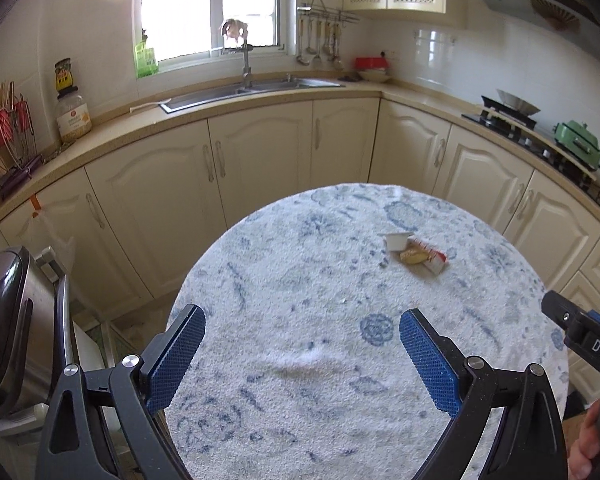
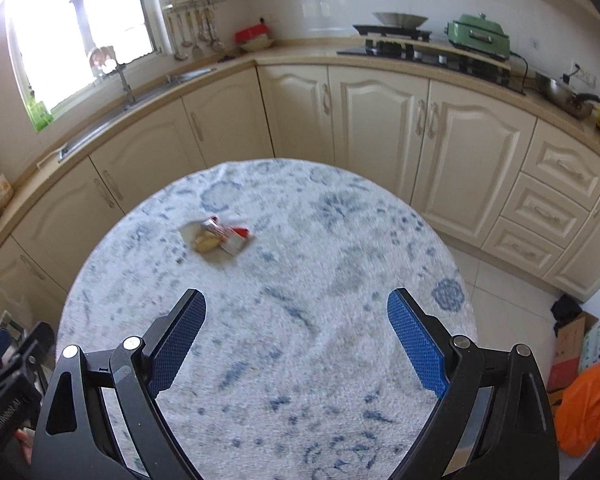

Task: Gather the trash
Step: 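Move both open tools back over the remaining trash on the table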

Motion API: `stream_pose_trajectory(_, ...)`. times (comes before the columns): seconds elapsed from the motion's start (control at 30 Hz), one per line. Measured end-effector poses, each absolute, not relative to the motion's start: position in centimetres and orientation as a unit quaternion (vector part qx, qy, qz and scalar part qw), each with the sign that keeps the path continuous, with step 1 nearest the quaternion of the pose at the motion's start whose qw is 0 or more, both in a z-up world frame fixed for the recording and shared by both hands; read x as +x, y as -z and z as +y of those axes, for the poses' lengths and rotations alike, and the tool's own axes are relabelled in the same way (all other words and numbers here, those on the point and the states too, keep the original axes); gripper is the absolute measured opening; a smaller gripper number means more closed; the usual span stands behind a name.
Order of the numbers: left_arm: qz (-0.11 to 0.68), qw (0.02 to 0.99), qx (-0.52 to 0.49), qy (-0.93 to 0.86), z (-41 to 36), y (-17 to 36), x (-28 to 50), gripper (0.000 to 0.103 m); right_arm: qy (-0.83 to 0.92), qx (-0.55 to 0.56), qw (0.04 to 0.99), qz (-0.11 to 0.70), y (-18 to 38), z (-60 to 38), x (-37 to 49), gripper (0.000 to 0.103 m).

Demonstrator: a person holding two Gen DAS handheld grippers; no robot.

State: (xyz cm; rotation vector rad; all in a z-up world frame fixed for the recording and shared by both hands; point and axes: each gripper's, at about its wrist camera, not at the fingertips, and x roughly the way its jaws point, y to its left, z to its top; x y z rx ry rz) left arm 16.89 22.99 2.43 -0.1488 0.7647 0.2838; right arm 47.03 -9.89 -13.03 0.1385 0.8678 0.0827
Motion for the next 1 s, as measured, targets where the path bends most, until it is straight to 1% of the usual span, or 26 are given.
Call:
stream_pose_trajectory(0.03, 0.376, 0.913, -0.073, -0.138, 22.8, -2.1, 19.6, 0.096, -0.037, 0.066, 0.902, 0.426, 13.6, -10.1, 47.1, 0.094)
stream_pose_trajectory(0.1, 0.383, 0.91, -0.074, -0.139, 22.9, -1.6, 20.7, 0.096, -0.03, 0.066, 0.897, 0.436, 14.4, -10.6, 47.1, 0.094)
stream_pose_trajectory(0.13, 0.386, 0.909, -0.075, -0.14, 22.8, -0.7, 22.5, 0.096, -0.027, 0.067, 0.895, 0.441, 14.8, -10.9, 47.2, 0.094)
stream_pose_trajectory(0.3, 0.396, 0.905, -0.074, -0.136, 22.6, 0.4, 23.4, 0.096, -0.012, 0.064, 0.885, 0.461, 16.3, -11.9, 47.7, 0.094)
stream_pose_trajectory(0.57, 0.405, 0.903, -0.077, -0.119, 21.9, 2.0, 25.8, 0.096, -0.004, 0.055, 0.885, 0.462, 16.3, -12.5, 49.2, 0.094)
stream_pose_trajectory(0.87, 0.427, 0.895, -0.089, -0.094, 22.1, 3.9, 30.1, 0.096, -0.023, 0.035, 0.872, 0.487, 17.6, -11.6, 54.2, 0.094)
stream_pose_trajectory(1.0, 0.446, 0.887, -0.094, -0.081, 22.3, 4.9, 33.7, 0.094, -0.057, -0.006, 0.871, 0.487, 18.4, -9.1, 57.1, 0.094)
